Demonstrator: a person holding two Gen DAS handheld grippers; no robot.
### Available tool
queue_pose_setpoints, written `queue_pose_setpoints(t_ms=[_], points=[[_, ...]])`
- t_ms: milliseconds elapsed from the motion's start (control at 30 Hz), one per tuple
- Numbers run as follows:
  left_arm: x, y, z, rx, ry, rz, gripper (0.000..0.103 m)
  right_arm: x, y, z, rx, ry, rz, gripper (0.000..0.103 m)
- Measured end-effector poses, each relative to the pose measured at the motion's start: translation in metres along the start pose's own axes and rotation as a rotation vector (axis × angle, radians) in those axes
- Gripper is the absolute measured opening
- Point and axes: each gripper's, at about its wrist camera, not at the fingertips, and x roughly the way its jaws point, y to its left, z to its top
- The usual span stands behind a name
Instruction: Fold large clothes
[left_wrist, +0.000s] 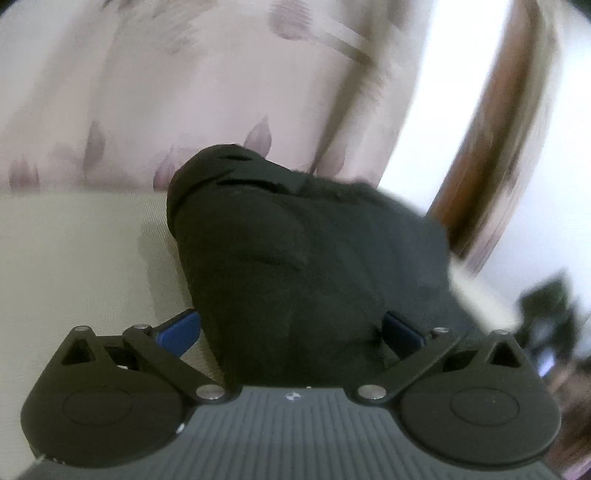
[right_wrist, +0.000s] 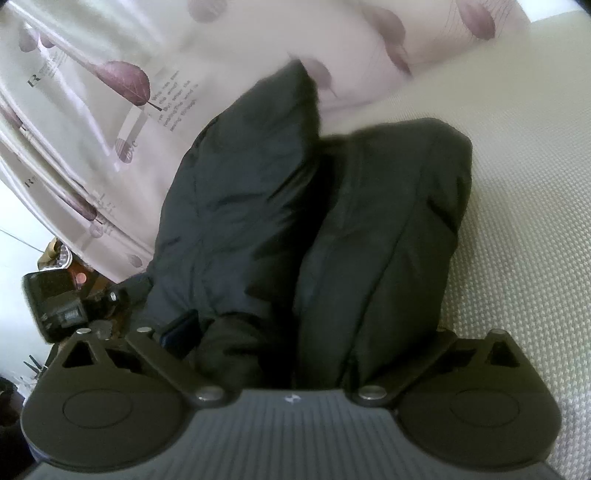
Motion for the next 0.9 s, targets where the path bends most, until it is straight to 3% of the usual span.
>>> queue_pose_setpoints(t_ms=[67, 133, 267, 467, 533, 600, 733, 900], points=[[0.005, 0.023, 0.003, -0.102, 0.015, -0.065, 0.103, -0.001, -0.003, 0.001, 0.011, 0.003, 0.009, 0.103], [0.019, 0.037, 0.005, -0.124, 0.070, -0.078, 0.103, 0.000, -0.007, 0.002, 0.017, 0.009, 0.020, 0.103], [0.046, 0.058, 0.005, -0.216, 0.162, -0.236, 0.103, 0.001, -0.013, 0.008, 0.050, 0.002, 0.036, 0.103], [0.071, 0.074, -0.001, -0.284, 0.204, -0.346, 0.103, 0.004, -0.021, 0.013, 0.062, 0.001, 0.041, 0.103], [0.071, 0.069, -0.007, -0.290, 0.176, -0.322, 0.103, 0.012, -0.013, 0.013, 0.014, 0.014, 0.017, 0.103], [0.064, 0.051, -0.012, -0.225, 0.127, -0.263, 0.100, 0.018, -0.007, 0.010, 0.001, 0.016, 0.017, 0.103], [0.042, 0.014, -0.016, -0.118, 0.045, -0.123, 0.088, 0.024, 0.014, 0.001, -0.078, 0.008, 0.001, 0.101], [0.015, -0.007, -0.013, -0.049, 0.014, -0.004, 0.082, 0.025, 0.038, -0.004, -0.121, -0.016, 0.014, 0.083]])
